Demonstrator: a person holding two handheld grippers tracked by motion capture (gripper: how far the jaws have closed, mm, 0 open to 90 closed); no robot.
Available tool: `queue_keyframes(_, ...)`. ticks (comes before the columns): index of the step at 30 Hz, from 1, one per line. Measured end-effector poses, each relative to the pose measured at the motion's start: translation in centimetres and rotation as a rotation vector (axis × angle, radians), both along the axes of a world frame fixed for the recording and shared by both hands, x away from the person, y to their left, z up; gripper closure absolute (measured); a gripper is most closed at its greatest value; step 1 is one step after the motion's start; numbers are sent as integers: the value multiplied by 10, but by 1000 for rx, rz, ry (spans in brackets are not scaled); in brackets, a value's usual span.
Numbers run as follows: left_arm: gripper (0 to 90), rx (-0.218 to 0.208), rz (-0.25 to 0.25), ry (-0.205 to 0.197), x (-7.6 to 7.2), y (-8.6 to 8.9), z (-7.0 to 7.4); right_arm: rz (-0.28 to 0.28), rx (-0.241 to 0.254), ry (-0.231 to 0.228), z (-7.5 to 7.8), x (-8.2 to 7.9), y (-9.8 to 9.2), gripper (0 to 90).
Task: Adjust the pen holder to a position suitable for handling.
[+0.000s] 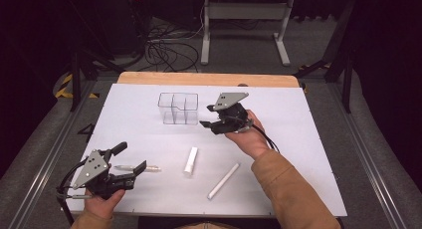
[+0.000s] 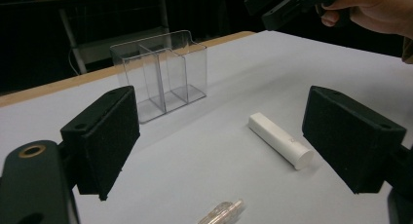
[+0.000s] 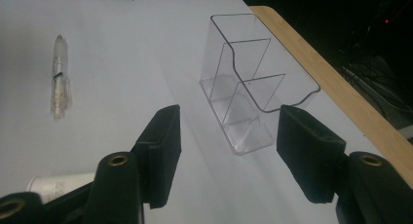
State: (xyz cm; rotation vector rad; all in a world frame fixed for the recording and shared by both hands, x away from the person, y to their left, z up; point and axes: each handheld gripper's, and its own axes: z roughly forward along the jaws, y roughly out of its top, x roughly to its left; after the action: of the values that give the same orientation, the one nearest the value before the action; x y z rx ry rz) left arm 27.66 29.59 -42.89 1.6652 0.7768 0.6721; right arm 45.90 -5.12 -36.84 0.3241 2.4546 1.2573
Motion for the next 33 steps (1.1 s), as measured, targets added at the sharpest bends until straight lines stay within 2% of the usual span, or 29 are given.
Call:
queue_keyframes(4, 144, -2, -1, 2, 0, 0, 0, 0, 22, 25, -5, 10, 6, 447)
queue_keyframes(7, 144, -2, -3, 3, 0, 0, 0, 2, 20, 35, -8, 16, 11, 459)
queue_keyframes(16, 144, 0, -5, 4, 1, 0, -1, 9, -39, 14, -18, 30, 31, 490)
queue_keyframes(18, 144, 1, -6, 5, 1, 0, -1, -1, -64, 11, -22, 35, 35, 499)
queue_keyframes(25, 144, 0, -7, 4, 2, 1, -1, -5, -89, 1, -24, 43, 45, 515)
queue_keyframes(28, 144, 3, -8, 7, 2, 1, -1, -4, -82, -2, -24, 45, 47, 519)
queue_keyframes(29, 144, 4, -8, 9, 2, 1, -1, -6, -81, 12, -25, 47, 49, 520)
queue_keyframes(33, 144, 0, -10, 6, 2, 0, -2, -4, -100, 13, -28, 49, 54, 524)
